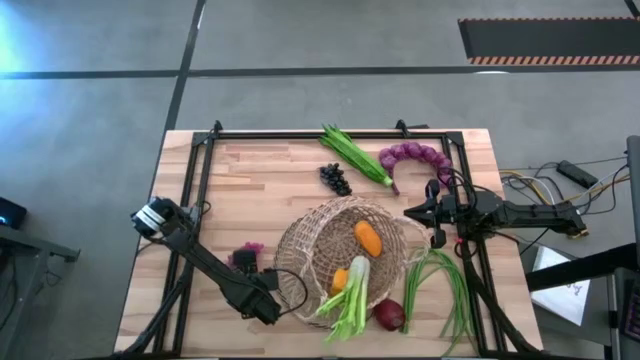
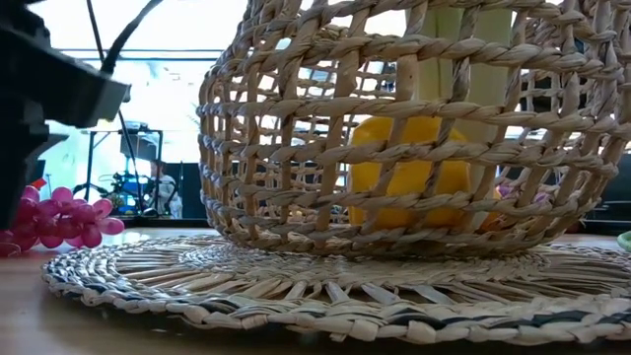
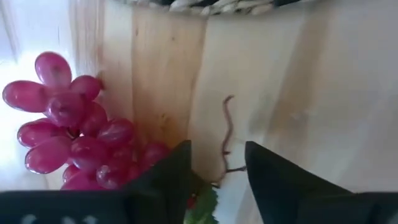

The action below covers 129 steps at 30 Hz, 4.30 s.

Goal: Build produce basket
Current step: Put the red grapes into the basket

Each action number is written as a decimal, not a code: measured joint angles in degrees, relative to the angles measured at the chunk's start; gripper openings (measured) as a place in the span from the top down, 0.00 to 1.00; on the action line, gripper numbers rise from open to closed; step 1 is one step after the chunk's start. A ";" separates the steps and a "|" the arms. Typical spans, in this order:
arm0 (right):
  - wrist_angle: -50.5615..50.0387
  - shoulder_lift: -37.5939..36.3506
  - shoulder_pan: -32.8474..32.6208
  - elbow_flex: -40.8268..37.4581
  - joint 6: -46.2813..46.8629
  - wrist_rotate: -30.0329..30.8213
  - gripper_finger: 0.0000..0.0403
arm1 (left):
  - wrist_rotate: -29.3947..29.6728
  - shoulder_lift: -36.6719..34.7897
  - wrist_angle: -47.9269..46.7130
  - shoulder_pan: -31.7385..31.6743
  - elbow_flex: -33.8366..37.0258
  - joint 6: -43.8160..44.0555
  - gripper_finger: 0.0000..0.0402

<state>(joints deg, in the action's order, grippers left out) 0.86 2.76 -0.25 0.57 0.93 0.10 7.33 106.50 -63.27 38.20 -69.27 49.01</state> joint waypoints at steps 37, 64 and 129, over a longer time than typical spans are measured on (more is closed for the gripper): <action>-0.02 0.02 0.02 0.01 0.00 0.00 0.96 | 34.41 -37.59 -12.93 -2.21 -9.86 12.51 1.00; -0.02 0.02 0.01 0.01 0.10 0.00 0.96 | 42.43 -31.36 16.15 -8.27 -18.88 -26.80 1.00; -0.02 0.02 0.02 -0.01 0.08 0.00 0.96 | 7.08 -30.61 33.38 -21.97 25.70 -33.19 0.67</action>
<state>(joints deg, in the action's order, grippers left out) 0.84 2.79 -0.23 0.56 1.01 0.10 14.41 75.89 -29.89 16.23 -43.57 15.83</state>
